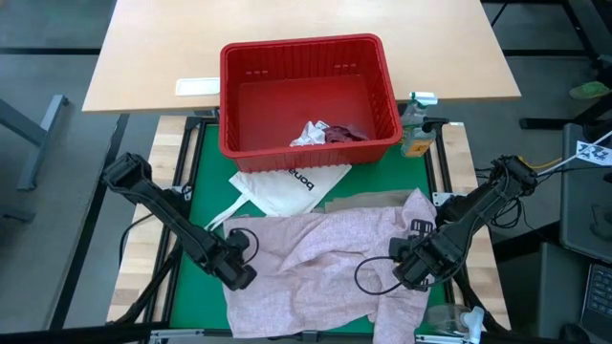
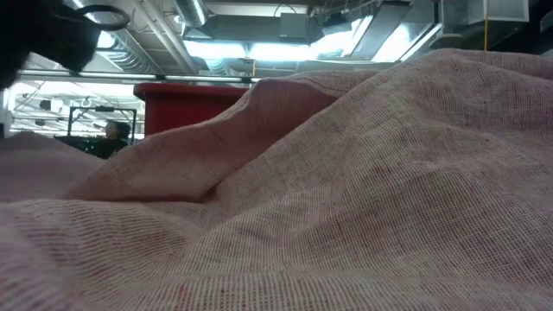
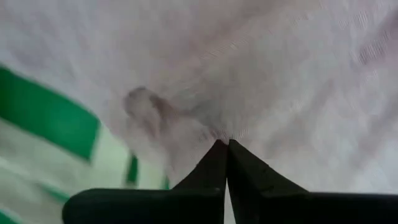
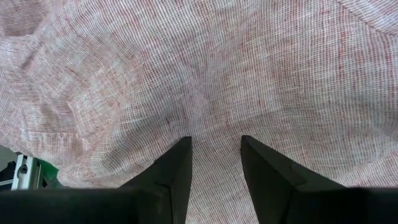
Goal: Fold laundry
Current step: Fold the pink shirt
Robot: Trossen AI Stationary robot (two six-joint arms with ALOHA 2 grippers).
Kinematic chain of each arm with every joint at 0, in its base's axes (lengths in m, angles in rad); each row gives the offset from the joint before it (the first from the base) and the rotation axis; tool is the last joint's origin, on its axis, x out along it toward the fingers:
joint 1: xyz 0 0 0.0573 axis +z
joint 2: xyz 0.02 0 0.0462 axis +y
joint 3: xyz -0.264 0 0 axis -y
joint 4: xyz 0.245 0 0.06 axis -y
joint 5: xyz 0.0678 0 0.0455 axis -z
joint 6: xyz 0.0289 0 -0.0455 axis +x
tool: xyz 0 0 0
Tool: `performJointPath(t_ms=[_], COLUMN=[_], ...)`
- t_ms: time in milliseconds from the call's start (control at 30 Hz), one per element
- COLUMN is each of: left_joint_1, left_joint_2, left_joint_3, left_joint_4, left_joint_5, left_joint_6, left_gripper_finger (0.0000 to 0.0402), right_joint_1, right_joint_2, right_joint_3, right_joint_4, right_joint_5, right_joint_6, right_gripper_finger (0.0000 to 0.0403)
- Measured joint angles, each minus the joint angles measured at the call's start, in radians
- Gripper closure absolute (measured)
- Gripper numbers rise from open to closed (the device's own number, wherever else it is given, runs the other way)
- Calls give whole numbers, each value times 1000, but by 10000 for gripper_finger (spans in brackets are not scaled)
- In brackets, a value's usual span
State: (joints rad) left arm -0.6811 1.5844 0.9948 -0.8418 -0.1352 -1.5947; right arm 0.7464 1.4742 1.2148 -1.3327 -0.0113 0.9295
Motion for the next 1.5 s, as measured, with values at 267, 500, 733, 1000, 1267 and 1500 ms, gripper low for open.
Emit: performJointPath(t_ms=[267,500,733,1000,1267,1500], left_joint_1=[-10,-36,-70,-81,-90,-113], left_joint_2=[-11,-9,-8,-8,-7,-7], left_joint_3=[54,54,54,54,54,54], left_joint_4=[6,12,12,12,12,-16], left_joint_5=[251,307,171,111,108,96], left_joint_6=[8,-2,-28,-28,-19,-18], left_gripper_finger=[400,401,401,401,376,305], right_joint_1=[0,0,0,0,0,0], right_joint_2=[0,0,0,0,0,0], right_joint_3=[0,-1,-89,-168,-176,-173], right_joint_4=[0,1,42,59,48,46], right_joint_5=[-76,-177,-231,-305,-382,-419], right_joint_6=[0,1,25,27,33,-7], right_gripper_finger=[265,265,265,265,265,265])
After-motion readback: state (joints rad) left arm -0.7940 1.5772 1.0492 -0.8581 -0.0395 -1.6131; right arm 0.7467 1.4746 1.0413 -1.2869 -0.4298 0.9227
